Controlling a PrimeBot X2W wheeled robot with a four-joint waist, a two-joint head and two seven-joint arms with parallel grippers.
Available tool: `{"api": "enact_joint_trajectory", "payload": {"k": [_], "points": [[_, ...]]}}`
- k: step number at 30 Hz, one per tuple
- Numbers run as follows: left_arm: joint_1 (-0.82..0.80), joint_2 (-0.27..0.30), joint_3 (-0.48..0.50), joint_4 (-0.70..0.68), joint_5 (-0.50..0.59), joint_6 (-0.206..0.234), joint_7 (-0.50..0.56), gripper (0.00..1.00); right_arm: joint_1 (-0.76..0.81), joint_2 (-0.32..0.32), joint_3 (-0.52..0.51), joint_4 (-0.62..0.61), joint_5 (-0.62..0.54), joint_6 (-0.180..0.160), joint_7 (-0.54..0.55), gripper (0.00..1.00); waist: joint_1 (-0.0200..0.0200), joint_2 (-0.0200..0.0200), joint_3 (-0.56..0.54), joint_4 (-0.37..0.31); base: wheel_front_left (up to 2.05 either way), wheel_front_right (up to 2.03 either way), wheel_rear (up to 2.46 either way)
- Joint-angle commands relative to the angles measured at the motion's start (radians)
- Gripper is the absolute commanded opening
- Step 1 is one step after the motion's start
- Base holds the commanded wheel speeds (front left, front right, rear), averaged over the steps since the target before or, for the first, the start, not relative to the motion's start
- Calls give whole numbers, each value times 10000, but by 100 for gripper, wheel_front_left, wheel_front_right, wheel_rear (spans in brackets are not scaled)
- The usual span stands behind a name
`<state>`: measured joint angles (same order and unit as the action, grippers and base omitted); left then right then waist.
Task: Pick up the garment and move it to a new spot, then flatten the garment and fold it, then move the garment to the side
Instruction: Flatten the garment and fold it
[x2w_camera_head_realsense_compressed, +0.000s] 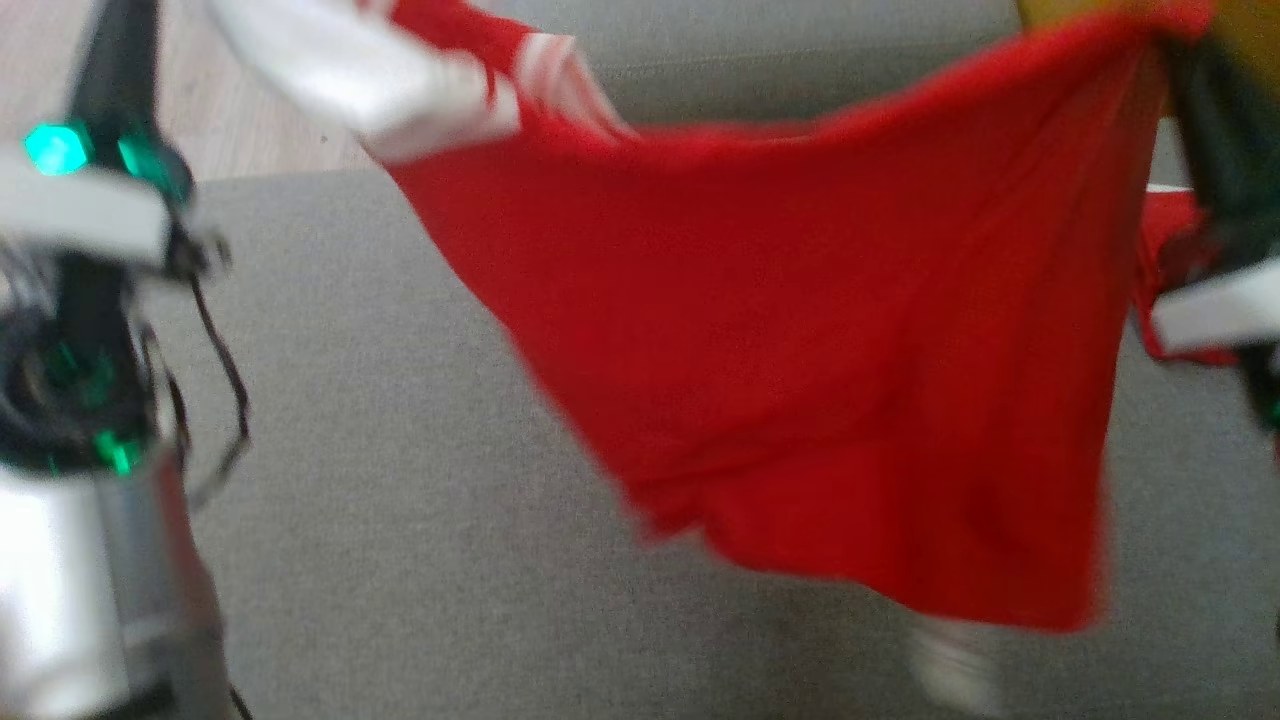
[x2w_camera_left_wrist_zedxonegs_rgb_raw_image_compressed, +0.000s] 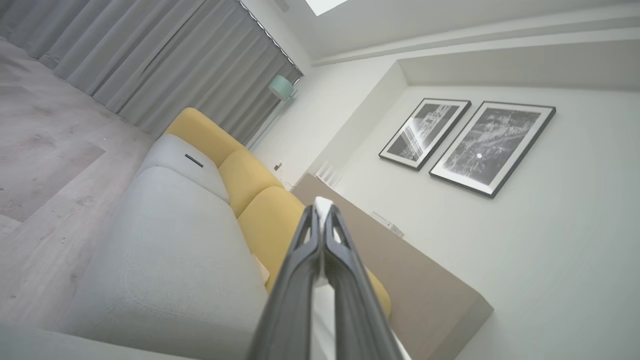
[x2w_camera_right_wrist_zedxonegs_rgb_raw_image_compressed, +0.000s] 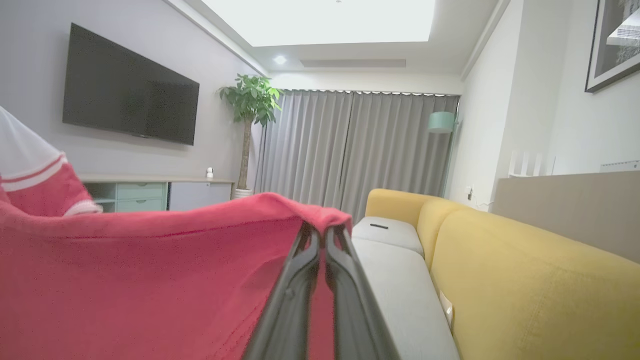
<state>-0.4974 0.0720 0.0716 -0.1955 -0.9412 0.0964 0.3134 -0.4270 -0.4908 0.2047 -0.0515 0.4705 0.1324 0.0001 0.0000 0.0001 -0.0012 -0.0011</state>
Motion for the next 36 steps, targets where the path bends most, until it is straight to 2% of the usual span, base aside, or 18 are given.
{"api": "enact_joint_trajectory", "payload": {"k": [1,2,3,7,10,14,20,23,27,31,36], "points": [[-1379,183,395,-39,-183,550,356,0,-1034,-340,5,-31,528,-17,454,0,0,-1,209,-15,0,0,0],[-1828,164,410,155,-259,789,470,0,-1400,-422,34,146,712,-17,642,0,0,-1,327,-12,0,0,0],[-1828,164,410,155,-259,789,470,0,-1400,-422,34,146,712,-17,642,0,0,-1,327,-12,0,0,0],[-3530,74,557,1301,-401,1578,460,0,-2812,-523,164,1204,1400,-17,1184,0,0,-1,987,15,0,0,0],[-4749,139,404,2308,-204,1578,241,0,-3982,-564,424,2208,1637,-17,1355,0,0,-1,1734,57,0,0,0],[-6521,296,188,3648,62,816,-464,0,-5877,-603,1021,3581,1630,-17,1221,0,0,-1,2916,66,0,0,0],[-9056,307,-17,5684,426,-780,-2325,0,-8566,-664,1766,5360,991,-17,-83,0,0,-1,4374,95,0,0,0],[-9659,227,-136,6467,418,-1467,-2942,0,-9348,-914,2429,5879,746,-17,-649,0,0,-1,4886,190,0,0,0],[-9316,247,-358,7239,434,-1952,-3317,0,-9492,-1169,3306,6372,923,-17,-1342,0,0,-1,5258,335,0,0,0],[-8089,323,-617,7549,352,-2186,-3591,0,-8885,-1303,4062,6704,1511,-17,-1951,0,0,-1,5144,447,0,0,0],[-5704,571,-1161,6816,70,-2262,-3772,0,-7434,-1571,4812,6494,2497,-17,-2386,0,0,-1,4375,458,0,0,0]]}}
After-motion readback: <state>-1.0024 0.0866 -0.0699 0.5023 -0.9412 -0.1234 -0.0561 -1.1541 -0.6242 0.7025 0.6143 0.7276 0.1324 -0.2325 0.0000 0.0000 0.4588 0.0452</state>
